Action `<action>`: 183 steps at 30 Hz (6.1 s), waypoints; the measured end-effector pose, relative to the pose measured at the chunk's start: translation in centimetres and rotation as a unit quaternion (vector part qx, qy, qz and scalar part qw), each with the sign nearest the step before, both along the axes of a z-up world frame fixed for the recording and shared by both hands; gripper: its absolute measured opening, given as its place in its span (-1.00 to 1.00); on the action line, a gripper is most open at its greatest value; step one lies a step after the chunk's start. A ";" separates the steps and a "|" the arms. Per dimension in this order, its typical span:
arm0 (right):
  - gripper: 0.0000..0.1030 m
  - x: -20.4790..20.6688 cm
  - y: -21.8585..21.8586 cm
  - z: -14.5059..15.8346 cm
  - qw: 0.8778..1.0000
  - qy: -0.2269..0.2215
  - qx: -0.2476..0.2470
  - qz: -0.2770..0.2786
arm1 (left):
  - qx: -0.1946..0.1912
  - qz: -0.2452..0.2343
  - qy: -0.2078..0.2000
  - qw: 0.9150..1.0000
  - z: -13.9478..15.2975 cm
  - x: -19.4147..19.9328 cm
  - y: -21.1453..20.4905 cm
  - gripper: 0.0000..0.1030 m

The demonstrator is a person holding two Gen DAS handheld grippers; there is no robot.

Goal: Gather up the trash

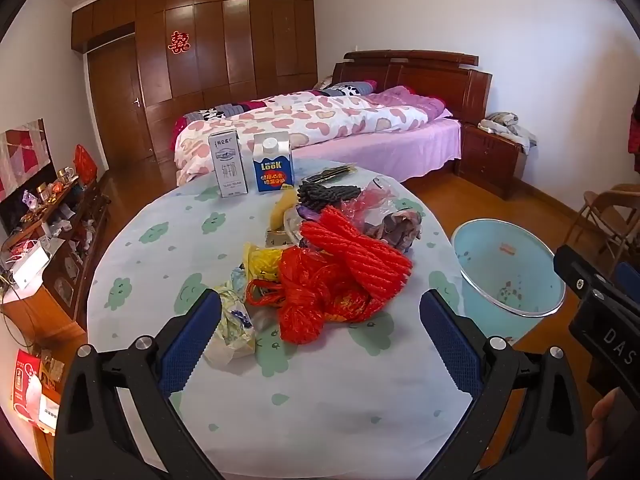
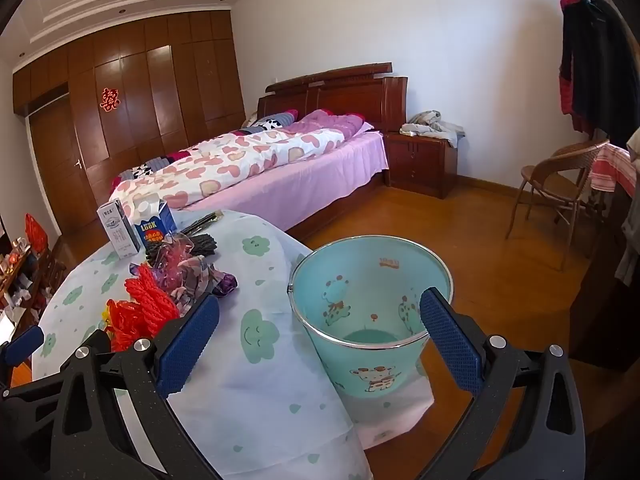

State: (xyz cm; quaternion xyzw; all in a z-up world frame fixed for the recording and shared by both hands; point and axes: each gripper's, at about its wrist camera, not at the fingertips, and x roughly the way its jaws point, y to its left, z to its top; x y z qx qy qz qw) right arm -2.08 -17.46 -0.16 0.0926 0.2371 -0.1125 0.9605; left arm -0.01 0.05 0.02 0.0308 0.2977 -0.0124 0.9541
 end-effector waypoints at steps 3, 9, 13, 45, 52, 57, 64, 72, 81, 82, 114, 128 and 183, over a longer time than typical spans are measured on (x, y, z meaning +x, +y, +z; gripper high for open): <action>0.92 0.0 0.0 0.0 1.000 -0.001 -0.001 -0.001 | 0.002 0.001 0.001 1.000 0.0 0.0 0.0 0.89; 0.92 0.0 0.0 0.1 1.000 0.000 -0.003 -0.003 | 0.001 0.004 0.000 1.000 0.2 0.1 0.1 0.89; 0.92 -0.2 -0.2 0.1 1.000 0.001 -0.002 -0.003 | 0.001 0.004 -0.002 1.000 0.1 -0.2 0.2 0.89; 0.92 0.3 -0.3 -0.1 1.000 0.007 0.003 -0.006 | -0.002 0.003 -0.004 1.000 0.3 -0.3 0.2 0.89; 0.92 0.3 -0.3 -0.1 1.000 0.008 0.004 -0.005 | -0.002 0.003 -0.004 1.000 0.3 -0.3 0.2 0.89; 0.92 0.3 -0.3 -0.2 1.000 0.007 0.003 -0.006 | -0.002 0.003 -0.004 1.000 0.3 -0.3 0.2 0.89; 0.92 0.2 -0.3 -0.2 1.000 0.007 0.004 -0.006 | -0.002 0.003 -0.004 1.000 0.2 -0.3 0.3 0.89; 0.92 0.3 -0.3 -0.3 1.000 0.008 0.005 -0.006 | -0.003 0.003 -0.005 1.000 0.2 -0.4 0.3 0.89; 0.92 0.3 0.1 -0.6 1.000 0.014 0.005 -0.007 | -0.003 0.003 -0.004 1.000 0.2 -0.4 0.3 0.89; 0.92 0.3 0.0 -0.6 1.000 0.013 0.005 -0.007 | -0.003 0.003 -0.004 1.000 0.2 -0.4 0.3 0.89; 0.53 5.5 4.3 -1.9 0.984 0.032 -0.007 0.177 | -0.053 0.059 0.073 0.994 -4.9 4.3 11.6 0.85; -0.21 11.9 9.7 -4.9 0.959 0.086 0.009 0.271 | -0.095 0.040 0.112 0.988 -7.8 7.6 12.6 0.40; -0.60 6.4 -12.6 -4.0 0.998 0.061 0.032 -0.017 | -0.073 -0.235 0.031 0.969 -2.0 9.4 -11.5 -0.36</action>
